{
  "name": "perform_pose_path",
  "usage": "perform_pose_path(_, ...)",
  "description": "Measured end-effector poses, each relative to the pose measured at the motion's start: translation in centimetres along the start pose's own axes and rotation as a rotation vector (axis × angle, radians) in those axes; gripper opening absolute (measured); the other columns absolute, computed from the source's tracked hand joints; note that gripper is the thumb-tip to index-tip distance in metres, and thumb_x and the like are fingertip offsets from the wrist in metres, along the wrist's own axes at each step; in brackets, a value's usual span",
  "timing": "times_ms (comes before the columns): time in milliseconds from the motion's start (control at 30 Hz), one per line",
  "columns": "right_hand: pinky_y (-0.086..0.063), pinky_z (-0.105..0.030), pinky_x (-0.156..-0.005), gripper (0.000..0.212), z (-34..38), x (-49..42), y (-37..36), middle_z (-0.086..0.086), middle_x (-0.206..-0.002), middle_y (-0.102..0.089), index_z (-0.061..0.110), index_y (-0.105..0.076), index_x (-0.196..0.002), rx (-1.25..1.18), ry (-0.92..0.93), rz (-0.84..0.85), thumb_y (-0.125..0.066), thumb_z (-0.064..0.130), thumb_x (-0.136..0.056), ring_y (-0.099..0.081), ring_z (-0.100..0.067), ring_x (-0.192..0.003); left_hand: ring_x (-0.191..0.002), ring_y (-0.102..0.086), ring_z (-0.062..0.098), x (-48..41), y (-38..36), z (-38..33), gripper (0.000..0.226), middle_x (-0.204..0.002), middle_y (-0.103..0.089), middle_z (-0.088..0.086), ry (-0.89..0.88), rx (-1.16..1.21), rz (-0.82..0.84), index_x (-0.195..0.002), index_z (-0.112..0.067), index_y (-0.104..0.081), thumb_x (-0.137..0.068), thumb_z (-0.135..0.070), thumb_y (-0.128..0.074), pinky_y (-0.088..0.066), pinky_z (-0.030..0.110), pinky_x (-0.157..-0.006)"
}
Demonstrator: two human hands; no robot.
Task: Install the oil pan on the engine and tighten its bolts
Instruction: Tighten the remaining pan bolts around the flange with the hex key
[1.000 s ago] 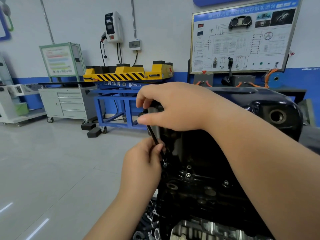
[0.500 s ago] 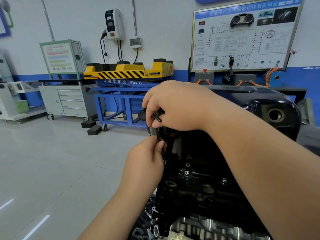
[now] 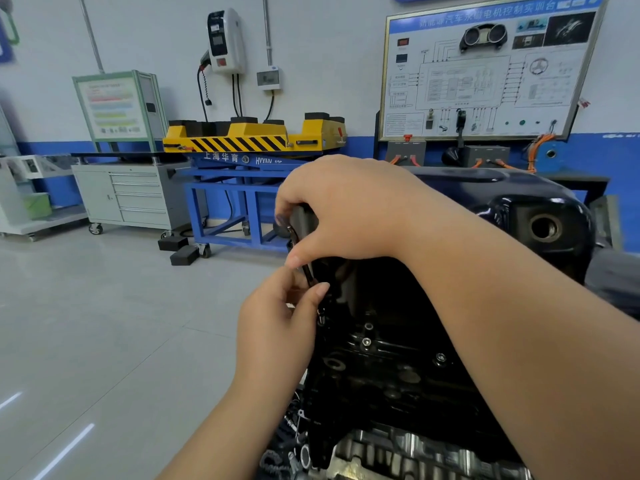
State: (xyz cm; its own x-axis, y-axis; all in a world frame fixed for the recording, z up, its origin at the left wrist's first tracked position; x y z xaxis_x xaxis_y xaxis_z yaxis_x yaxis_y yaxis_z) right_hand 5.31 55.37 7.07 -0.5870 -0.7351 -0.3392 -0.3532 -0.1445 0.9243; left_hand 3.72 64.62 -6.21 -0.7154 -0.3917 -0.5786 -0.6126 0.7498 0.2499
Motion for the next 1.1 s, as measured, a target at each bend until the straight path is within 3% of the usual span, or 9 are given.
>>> perform_pose_path(100,-0.035,-0.031,-0.074,0.051,0.14,0.23,0.22,0.02,-0.125,-0.053,0.044,-0.048,-0.122,-0.044,0.009,0.008,-0.069,0.05,-0.076,-0.046,-0.01,-0.118,-0.06,-0.058,0.018,-0.04,-0.09,-0.12,0.023,-0.061,-0.06,0.005,-0.038,-0.028,0.024,-0.066,-0.016,-0.049,-0.084,-0.017,-0.065,-0.04,0.021,-0.056)
perform_pose_path(267,-0.049,-0.037,-0.084,0.019,0.46,0.07,0.23,0.015,-0.115,-0.059,0.038,-0.06,-0.089,-0.052,0.033,0.021,-0.067,0.051,-0.078,-0.053,-0.014,-0.11,-0.062,-0.061,0.019,-0.33,0.03,-0.18,0.032,-0.06,-0.06,0.003,-0.063,-0.056,0.054,-0.062,-0.026,-0.046,-0.088,-0.014,-0.059,-0.04,0.022,-0.057)
perform_pose_path(467,-0.048,-0.033,-0.077,0.019,0.55,0.16,0.37,0.014,-0.112,-0.063,0.035,-0.056,-0.069,-0.034,0.028,-0.014,-0.061,0.045,-0.085,-0.056,-0.013,-0.109,-0.068,-0.062,0.02,-0.02,-0.04,-0.03,0.012,-0.067,-0.064,0.003,-0.049,-0.035,0.076,-0.077,-0.019,-0.061,-0.089,-0.018,-0.058,-0.045,0.032,-0.064)
perform_pose_path(600,-0.036,-0.025,-0.063,0.031,0.4,-0.04,0.21,0.014,-0.111,-0.063,0.033,-0.047,-0.059,0.015,0.023,-0.054,-0.061,0.042,-0.085,-0.056,-0.014,-0.107,-0.064,-0.064,0.014,-0.16,0.28,-0.18,0.017,-0.068,-0.062,-0.01,0.019,0.032,0.04,-0.072,-0.027,-0.055,-0.081,-0.029,-0.069,-0.04,0.012,-0.052)
perform_pose_path(767,-0.041,-0.031,-0.072,0.028,0.53,0.1,0.24,0.015,-0.112,-0.062,0.034,-0.049,-0.06,0.013,0.03,-0.028,-0.061,0.047,-0.082,-0.055,-0.013,-0.108,-0.054,-0.053,0.004,-0.2,0.27,-0.33,0.024,-0.058,-0.062,-0.001,0.009,0.02,-0.007,-0.064,-0.021,-0.053,-0.079,-0.028,-0.071,-0.038,0.009,-0.051)
perform_pose_path(867,-0.043,-0.035,-0.078,0.014,0.6,0.21,0.27,0.017,-0.11,-0.061,0.038,-0.059,-0.074,-0.015,0.047,0.026,-0.065,0.051,-0.075,-0.05,-0.011,-0.108,-0.052,-0.051,0.007,-0.15,0.11,-0.55,0.027,-0.055,-0.058,0.001,-0.039,0.001,-0.007,-0.063,-0.023,-0.05,-0.083,-0.02,-0.068,-0.037,0.01,-0.05)
perform_pose_path(933,-0.042,-0.039,-0.085,0.022,0.55,0.19,0.18,0.017,-0.114,-0.058,0.039,-0.062,-0.086,0.013,0.046,0.067,-0.067,0.056,-0.071,-0.044,-0.012,-0.111,-0.054,-0.052,0.009,-0.09,0.09,-0.69,0.033,-0.053,-0.056,0.002,-0.066,-0.011,-0.018,-0.061,-0.027,-0.046,-0.084,-0.016,-0.066,-0.037,0.009,-0.049)
perform_pose_path(1033,-0.041,-0.04,-0.087,0.019,0.51,0.14,0.14,0.017,-0.116,-0.058,0.041,-0.065,-0.093,0.027,0.051,0.079,-0.066,0.05,-0.076,-0.042,-0.013,-0.115,-0.055,-0.052,0.009,0.03,0.01,-0.67,0.034,-0.052,-0.055,-0.001,-0.095,-0.039,-0.018,-0.061,-0.029,-0.044,-0.086,-0.014,-0.064,-0.037,0.01,-0.049)
perform_pose_path(1100,-0.042,-0.039,-0.086,0.005,0.45,0.04,0.06,0.016,-0.117,-0.059,0.041,-0.064,-0.085,0.017,0.057,0.061,-0.064,0.043,-0.081,-0.042,-0.012,-0.115,-0.057,-0.054,0.009,0.1,-0.08,-0.59,0.031,-0.055,-0.057,-0.003,-0.111,-0.069,-0.009,-0.064,-0.029,-0.046,-0.086,-0.014,-0.062,-0.037,0.011,-0.051)
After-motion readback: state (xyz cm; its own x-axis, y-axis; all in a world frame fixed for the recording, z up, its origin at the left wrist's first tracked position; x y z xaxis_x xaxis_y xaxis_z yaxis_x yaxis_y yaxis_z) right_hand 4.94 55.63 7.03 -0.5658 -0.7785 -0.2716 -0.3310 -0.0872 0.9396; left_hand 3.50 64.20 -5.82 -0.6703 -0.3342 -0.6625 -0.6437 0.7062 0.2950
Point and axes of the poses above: each hand's wrist, its own x-axis away from the middle knuckle, its own y-axis out of the back of the hand, z = x × y, the point moved 3 cm from there along -x, towards the middle knuckle
